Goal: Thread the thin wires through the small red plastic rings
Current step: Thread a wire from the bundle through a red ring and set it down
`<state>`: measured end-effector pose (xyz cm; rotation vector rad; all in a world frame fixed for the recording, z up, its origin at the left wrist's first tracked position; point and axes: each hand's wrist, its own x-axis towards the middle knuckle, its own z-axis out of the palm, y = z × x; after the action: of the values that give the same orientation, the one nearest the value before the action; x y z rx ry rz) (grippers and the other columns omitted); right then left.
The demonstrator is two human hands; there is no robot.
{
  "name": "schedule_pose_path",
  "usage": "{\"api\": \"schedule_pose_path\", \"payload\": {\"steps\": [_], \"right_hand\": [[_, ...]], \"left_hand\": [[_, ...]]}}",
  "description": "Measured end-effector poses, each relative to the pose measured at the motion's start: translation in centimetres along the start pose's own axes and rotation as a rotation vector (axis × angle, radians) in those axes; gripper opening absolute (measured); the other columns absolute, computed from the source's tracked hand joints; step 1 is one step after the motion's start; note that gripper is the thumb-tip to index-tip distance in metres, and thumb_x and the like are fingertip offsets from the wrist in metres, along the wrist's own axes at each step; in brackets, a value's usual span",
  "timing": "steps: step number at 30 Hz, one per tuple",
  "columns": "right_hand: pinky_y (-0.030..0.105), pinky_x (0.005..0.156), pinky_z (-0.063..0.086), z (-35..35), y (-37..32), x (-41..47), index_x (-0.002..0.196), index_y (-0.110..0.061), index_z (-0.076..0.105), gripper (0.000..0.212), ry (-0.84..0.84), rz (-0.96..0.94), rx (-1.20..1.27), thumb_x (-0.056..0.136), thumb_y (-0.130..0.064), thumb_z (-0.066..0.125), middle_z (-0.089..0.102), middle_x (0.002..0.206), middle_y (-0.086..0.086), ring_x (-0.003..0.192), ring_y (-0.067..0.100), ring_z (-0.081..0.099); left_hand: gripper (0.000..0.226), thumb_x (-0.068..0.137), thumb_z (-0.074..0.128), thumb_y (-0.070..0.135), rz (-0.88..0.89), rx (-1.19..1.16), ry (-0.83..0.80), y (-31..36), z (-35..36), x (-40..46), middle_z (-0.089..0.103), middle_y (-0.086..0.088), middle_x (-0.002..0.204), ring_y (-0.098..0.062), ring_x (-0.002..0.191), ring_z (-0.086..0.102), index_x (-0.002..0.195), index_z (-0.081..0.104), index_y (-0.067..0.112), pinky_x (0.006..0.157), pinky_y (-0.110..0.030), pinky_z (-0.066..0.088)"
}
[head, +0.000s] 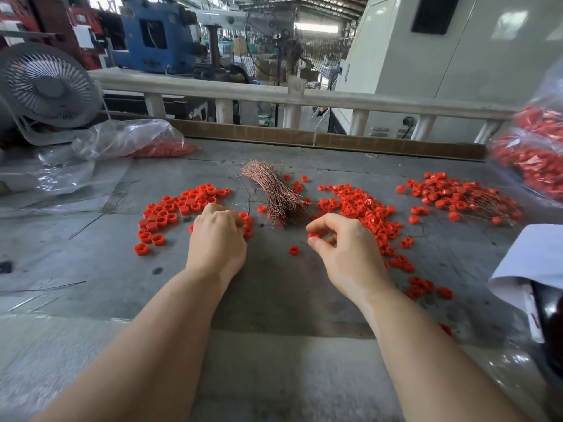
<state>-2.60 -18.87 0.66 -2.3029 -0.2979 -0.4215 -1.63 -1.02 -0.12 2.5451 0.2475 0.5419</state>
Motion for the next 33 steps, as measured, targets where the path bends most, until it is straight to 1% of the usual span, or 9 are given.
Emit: {"api": "schedule_pose_path", "payload": {"steps": [6,11,15,19,22,24,26,29,33], "right_hand": [[0.025,0.066,0.043,0.1,0.0,0.0,0.09,-0.02,0.067,0.011,-0.001,0.015,-0.014,0.085,-0.011,0.064,0.054,0.071,-0.014,0.061,0.005,0.047],[0.026,0.067,0.045,0.1,0.0,0.0,0.091,-0.02,0.067,0.012,-0.005,0.042,-0.052,0.085,-0.011,0.065,0.052,0.066,-0.015,0.06,0.007,0.048],[0.034,0.077,0.05,0.1,-0.1,-0.1,0.092,-0.02,0.066,0.014,-0.017,0.069,-0.061,0.083,-0.009,0.065,0.063,0.08,-0.006,0.075,0.016,0.057],[0.036,0.081,0.05,0.1,-0.2,-0.3,0.094,-0.018,0.066,0.015,-0.037,0.081,-0.067,0.082,-0.008,0.067,0.062,0.082,-0.007,0.083,0.018,0.061],[0.036,0.081,0.05,0.2,-0.2,-0.3,0.094,-0.018,0.066,0.016,-0.043,0.092,-0.062,0.081,-0.008,0.067,0.064,0.083,-0.006,0.085,0.018,0.062],[0.036,0.081,0.051,0.2,-0.3,-0.3,0.093,-0.018,0.066,0.017,-0.045,0.094,-0.056,0.081,-0.007,0.068,0.067,0.086,-0.004,0.085,0.019,0.063],[0.035,0.081,0.051,0.2,-0.3,-0.3,0.093,-0.018,0.067,0.017,-0.048,0.089,-0.048,0.08,-0.007,0.068,0.068,0.086,-0.004,0.085,0.018,0.064],[0.028,0.081,0.05,0.3,-0.5,-0.4,0.093,-0.019,0.068,0.017,-0.082,0.062,-0.018,0.08,-0.008,0.07,0.069,0.086,-0.005,0.083,0.013,0.064],[0.02,0.081,0.047,0.5,-0.7,-0.5,0.099,-0.02,0.068,0.019,-0.09,0.025,0.017,0.081,-0.014,0.07,0.068,0.091,-0.007,0.084,0.008,0.062]], "left_hand": [[0.017,0.09,0.057,0.012,-0.019,-0.021,0.005,0.1,-0.2,-0.1,0.058,-0.012,0.114,-0.03,0.109,0.05,0.103,0.068,0.012,0.089,-0.029,0.034],[0.018,0.088,0.061,0.014,-0.012,-0.058,0.028,0.1,-0.4,-0.2,0.062,-0.008,0.107,-0.027,0.105,0.051,0.105,0.065,0.014,0.086,-0.03,0.036],[0.02,0.085,0.063,0.013,-0.012,-0.089,0.116,0.3,-0.6,-0.4,0.058,-0.001,0.101,-0.024,0.099,0.053,0.105,0.065,0.016,0.078,-0.029,0.036],[0.018,0.084,0.064,0.01,0.013,-0.176,0.155,0.5,-0.6,-0.4,0.058,-0.001,0.101,-0.022,0.09,0.056,0.101,0.067,0.015,0.076,-0.025,0.038],[0.017,0.085,0.064,0.008,0.051,-0.211,0.14,0.7,-0.4,-0.3,0.056,0.002,0.097,-0.016,0.082,0.054,0.099,0.068,0.015,0.071,-0.02,0.034],[0.019,0.086,0.062,0.008,0.069,-0.192,0.105,0.7,-0.2,-0.4,0.056,0.001,0.101,-0.018,0.086,0.055,0.102,0.068,0.017,0.072,-0.021,0.033],[0.025,0.088,0.058,0.007,0.094,-0.155,0.063,0.7,0.0,-0.6,0.058,-0.002,0.109,-0.023,0.096,0.054,0.108,0.067,0.018,0.076,-0.024,0.033],[0.036,0.09,0.049,0.005,0.139,-0.028,-0.019,0.7,0.3,-0.7,0.057,-0.003,0.122,-0.027,0.112,0.048,0.118,0.063,0.024,0.091,-0.03,0.033],[0.051,0.089,0.042,0.004,0.166,0.169,-0.083,0.8,0.5,-0.9,0.049,0.009,0.135,-0.022,0.122,0.036,0.127,0.054,0.035,0.094,-0.035,0.027]]}}
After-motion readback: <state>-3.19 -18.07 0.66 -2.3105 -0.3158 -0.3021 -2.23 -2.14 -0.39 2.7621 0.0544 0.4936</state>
